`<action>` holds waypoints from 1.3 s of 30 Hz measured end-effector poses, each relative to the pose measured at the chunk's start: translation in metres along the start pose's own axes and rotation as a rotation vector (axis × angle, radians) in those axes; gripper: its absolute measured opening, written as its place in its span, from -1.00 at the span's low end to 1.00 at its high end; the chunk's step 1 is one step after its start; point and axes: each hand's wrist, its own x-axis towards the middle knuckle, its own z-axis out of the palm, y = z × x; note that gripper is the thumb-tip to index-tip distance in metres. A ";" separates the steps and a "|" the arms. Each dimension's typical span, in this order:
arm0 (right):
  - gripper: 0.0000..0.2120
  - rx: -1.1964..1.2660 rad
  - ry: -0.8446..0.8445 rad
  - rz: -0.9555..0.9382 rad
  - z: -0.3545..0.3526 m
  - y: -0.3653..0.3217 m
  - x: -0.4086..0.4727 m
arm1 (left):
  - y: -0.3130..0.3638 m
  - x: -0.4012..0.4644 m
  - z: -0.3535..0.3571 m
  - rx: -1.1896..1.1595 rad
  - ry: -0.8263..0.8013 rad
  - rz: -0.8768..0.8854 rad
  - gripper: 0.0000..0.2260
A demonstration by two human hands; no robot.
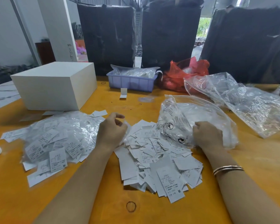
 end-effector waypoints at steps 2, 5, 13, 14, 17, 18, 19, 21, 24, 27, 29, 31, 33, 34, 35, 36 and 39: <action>-0.75 -0.109 -0.079 0.002 0.002 -0.002 0.000 | -0.002 0.000 -0.003 0.089 0.000 -0.084 -0.77; -0.76 -0.099 -0.011 -0.017 0.001 -0.005 0.001 | -0.004 -0.002 -0.004 0.305 -0.069 -0.142 -0.69; -0.84 -0.005 0.174 -0.049 0.003 -0.007 -0.001 | -0.005 -0.006 0.009 0.602 -0.036 0.067 -0.66; -0.85 0.027 0.208 -0.077 0.004 -0.007 -0.001 | -0.003 -0.008 0.012 0.556 -0.044 0.112 -0.68; -0.88 0.114 0.337 -0.163 0.006 -0.009 -0.002 | 0.003 -0.015 0.023 0.425 -0.073 0.236 -0.73; -0.90 0.141 0.366 -0.175 0.006 -0.010 -0.002 | 0.005 -0.017 0.025 0.394 -0.067 0.274 -0.75; -0.91 0.167 0.380 -0.184 0.005 -0.011 -0.003 | 0.006 -0.019 0.026 0.362 -0.057 0.305 -0.76; -0.93 0.219 0.370 -0.194 0.006 -0.011 -0.004 | 0.009 -0.021 0.027 0.312 -0.044 0.337 -0.77; -0.86 0.275 0.365 -0.196 0.006 -0.011 -0.005 | 0.011 -0.022 0.028 0.278 -0.052 0.342 -0.78; -0.78 0.378 0.400 -0.182 0.004 -0.012 -0.004 | 0.011 -0.022 0.028 0.257 -0.061 0.332 -0.78; -0.76 0.445 0.404 -0.167 0.004 -0.010 -0.002 | 0.012 -0.023 0.028 0.232 -0.063 0.323 -0.78; -0.81 0.513 0.361 -0.127 0.006 -0.009 0.000 | 0.013 -0.023 0.028 0.203 -0.070 0.309 -0.78; -0.90 0.565 0.307 -0.077 0.009 -0.007 0.001 | 0.014 -0.023 0.028 0.186 -0.084 0.297 -0.78; -0.89 0.581 0.289 -0.057 0.010 -0.007 0.001 | 0.014 -0.023 0.028 0.182 -0.090 0.294 -0.78; -0.87 0.593 0.278 -0.042 0.011 -0.007 0.002 | 0.014 -0.023 0.028 0.178 -0.094 0.292 -0.78; -0.84 0.600 0.275 -0.033 0.011 -0.006 0.002 | 0.014 -0.023 0.028 0.173 -0.096 0.289 -0.78; -0.84 0.620 0.320 -0.040 0.012 -0.007 0.002 | 0.014 -0.023 0.028 0.154 -0.102 0.276 -0.78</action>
